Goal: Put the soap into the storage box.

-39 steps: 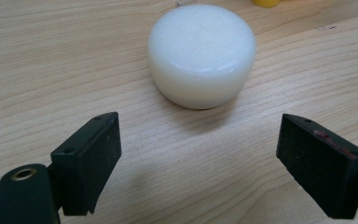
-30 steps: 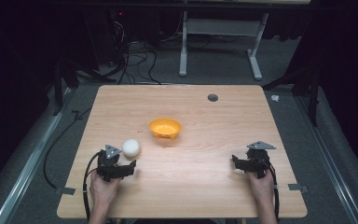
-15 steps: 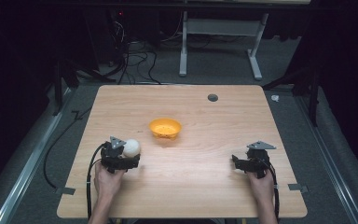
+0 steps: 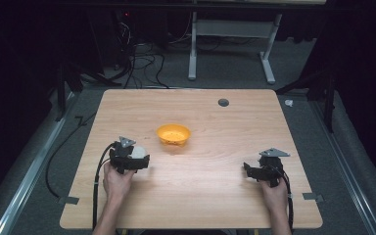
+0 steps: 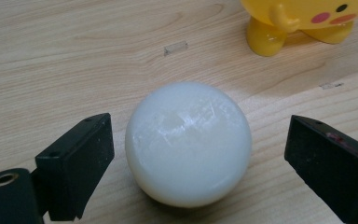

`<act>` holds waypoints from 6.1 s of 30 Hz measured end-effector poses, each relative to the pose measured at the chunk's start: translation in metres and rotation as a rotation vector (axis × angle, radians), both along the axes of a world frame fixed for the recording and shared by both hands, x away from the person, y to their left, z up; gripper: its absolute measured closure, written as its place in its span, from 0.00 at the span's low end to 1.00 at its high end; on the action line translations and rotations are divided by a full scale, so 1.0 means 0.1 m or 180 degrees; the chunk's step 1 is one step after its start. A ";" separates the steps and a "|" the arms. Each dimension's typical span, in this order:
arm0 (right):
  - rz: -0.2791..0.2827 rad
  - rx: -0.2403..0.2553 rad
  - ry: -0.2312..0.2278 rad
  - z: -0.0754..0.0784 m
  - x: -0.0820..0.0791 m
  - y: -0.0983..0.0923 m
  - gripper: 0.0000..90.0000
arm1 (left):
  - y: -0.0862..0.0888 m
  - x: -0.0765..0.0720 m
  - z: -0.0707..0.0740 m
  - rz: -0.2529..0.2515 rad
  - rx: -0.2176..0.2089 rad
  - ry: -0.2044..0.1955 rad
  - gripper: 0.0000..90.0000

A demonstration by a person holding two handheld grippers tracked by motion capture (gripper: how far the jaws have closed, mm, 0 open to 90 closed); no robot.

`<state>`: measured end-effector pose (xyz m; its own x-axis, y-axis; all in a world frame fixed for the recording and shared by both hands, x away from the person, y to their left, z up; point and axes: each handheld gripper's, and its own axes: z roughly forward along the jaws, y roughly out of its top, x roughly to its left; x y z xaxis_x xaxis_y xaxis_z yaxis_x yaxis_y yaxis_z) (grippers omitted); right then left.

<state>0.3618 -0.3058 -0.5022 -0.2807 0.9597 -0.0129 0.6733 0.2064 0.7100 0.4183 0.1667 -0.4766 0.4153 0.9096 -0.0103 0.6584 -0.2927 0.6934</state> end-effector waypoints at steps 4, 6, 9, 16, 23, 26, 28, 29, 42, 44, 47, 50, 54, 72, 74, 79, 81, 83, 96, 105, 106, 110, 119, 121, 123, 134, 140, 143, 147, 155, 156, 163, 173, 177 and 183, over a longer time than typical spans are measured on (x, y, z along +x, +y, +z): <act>0.0005 0.0000 -0.0001 0.00 0.00 0.00 0.22 | -0.02 0.06 -0.05 0.0031 -0.0022 0.0032 0.10; 0.0002 0.0001 -0.0001 0.00 0.00 0.00 0.22 | -0.02 0.08 -0.06 0.0051 -0.0042 0.0048 0.11; 0.0002 0.0000 0.0001 0.00 0.00 0.00 0.22 | -0.01 0.12 -0.10 0.0067 -0.0072 0.0110 0.12; 0.0003 0.0000 0.0000 0.00 0.00 0.00 0.22 | 0.00 0.15 -0.13 0.0110 -0.0052 0.0147 0.15; 0.0003 0.0001 0.0001 0.00 0.00 0.00 0.22 | 0.01 0.17 -0.16 0.0132 -0.0040 0.0201 0.18; 0.0000 0.0001 0.0003 0.00 0.00 0.00 0.22 | 0.01 0.18 -0.17 0.0135 -0.0034 0.0205 0.18; 0.0004 0.0001 0.0001 0.00 0.00 0.00 0.22 | 0.01 0.18 -0.18 0.0137 -0.0039 0.0213 0.19; 0.0004 0.0001 0.0001 0.00 0.00 0.00 0.22 | 0.00 0.18 -0.18 0.0137 -0.0035 0.0219 0.19; 0.0002 0.0001 0.0002 0.00 0.00 0.00 0.22 | -0.01 0.18 -0.19 0.0071 -0.0032 0.0190 0.27; 0.0002 0.0001 0.0002 0.00 0.00 0.00 0.22 | -0.01 0.18 -0.19 0.0067 -0.0021 0.0185 0.27; 0.0001 0.0003 0.0003 0.00 0.00 0.00 0.22 | -0.01 0.17 -0.19 0.0056 0.0003 0.0173 0.27; 0.0001 0.0003 0.0003 0.00 0.00 0.00 0.22 | -0.02 0.17 -0.19 0.0052 0.0015 0.0172 0.27; 0.0005 0.0003 0.0001 0.00 0.00 0.00 0.22 | -0.02 0.14 -0.15 0.0024 -0.0018 0.0145 0.27; 0.0010 -0.0003 -0.0003 0.00 0.00 0.00 0.22 | -0.01 0.01 0.03 -0.0163 -0.0246 0.0116 0.27; 0.0011 -0.0004 -0.0004 0.00 0.00 0.00 0.22 | -0.01 -0.01 0.05 -0.0178 -0.0266 0.0105 0.27; 0.0009 -0.0003 -0.0003 0.00 0.00 0.00 0.22 | 0.00 -0.03 0.07 -0.0195 -0.0263 0.0125 0.27; 0.0008 -0.0004 -0.0002 0.00 0.00 0.00 0.22 | -0.01 -0.04 0.08 -0.0206 -0.0265 0.0121 0.27; 0.0007 -0.0004 -0.0001 0.00 0.00 0.00 0.22 | -0.01 -0.05 0.09 -0.0226 -0.0269 0.0113 0.27; 0.0009 -0.0005 -0.0002 0.00 0.00 0.00 0.22 | -0.09 -0.08 0.19 -0.0383 -0.0254 0.0064 0.27; 0.0011 -0.0006 -0.0002 0.00 0.00 0.00 0.22 | -0.17 -0.07 0.28 -0.0454 -0.0268 0.0062 0.27; 0.0011 -0.0006 -0.0002 0.00 0.00 0.00 0.22 | -0.18 -0.06 0.29 -0.0465 -0.0267 0.0052 0.27; 0.0012 -0.0006 -0.0003 0.00 0.00 0.00 0.22 | -0.22 -0.05 0.34 -0.0505 -0.0286 0.0023 0.27; 0.0015 -0.0005 -0.0003 0.00 0.00 0.00 0.22 | -0.30 -0.02 0.40 -0.0583 -0.0259 -0.0002 0.27; 0.0012 -0.0007 -0.0001 0.00 0.00 0.00 0.22 | -0.31 -0.02 0.42 -0.0600 -0.0271 -0.0015 0.27; 0.0016 -0.0007 -0.0003 0.00 0.00 0.00 0.22 | -0.31 -0.01 0.43 -0.0612 -0.0326 -0.0005 0.27; 0.0011 -0.0004 -0.0002 0.00 0.00 0.00 0.22 | -0.37 0.01 0.50 -0.0663 -0.0255 -0.0031 0.27; 0.0012 -0.0004 -0.0001 0.00 0.00 0.00 0.22 | -0.39 0.03 0.51 -0.0688 -0.0304 -0.0017 0.27; 0.0011 -0.0003 -0.0001 0.00 0.00 0.00 0.22 | -0.40 0.05 0.52 -0.0692 -0.0273 -0.0005 0.27; 0.0012 -0.0003 -0.0002 0.00 0.00 0.00 0.22 | -0.43 0.06 0.56 -0.0721 -0.0266 -0.0025 0.27; 0.0012 -0.0004 -0.0002 0.00 0.00 0.00 0.22 | -0.48 0.12 0.58 -0.0755 -0.0271 -0.0027 0.27; 0.0012 -0.0004 -0.0002 0.00 0.00 0.00 0.22 | -0.49 0.13 0.58 -0.0760 -0.0267 -0.0030 0.27; 0.0015 -0.0006 -0.0002 0.00 0.00 0.00 0.22 | -0.54 0.19 0.63 -0.0810 -0.0238 -0.0055 0.27; 0.0014 -0.0005 -0.0002 0.00 0.00 0.00 0.22 | -0.61 0.30 0.65 -0.0841 -0.0236 -0.0033 0.27; 0.0013 -0.0003 -0.0001 0.00 0.00 0.00 0.22 | -0.64 0.35 0.67 -0.0846 -0.0267 -0.0029 0.27; 0.0014 -0.0004 -0.0002 0.00 0.00 0.00 0.22 | -0.70 0.41 0.70 -0.0862 -0.0213 -0.0039 0.27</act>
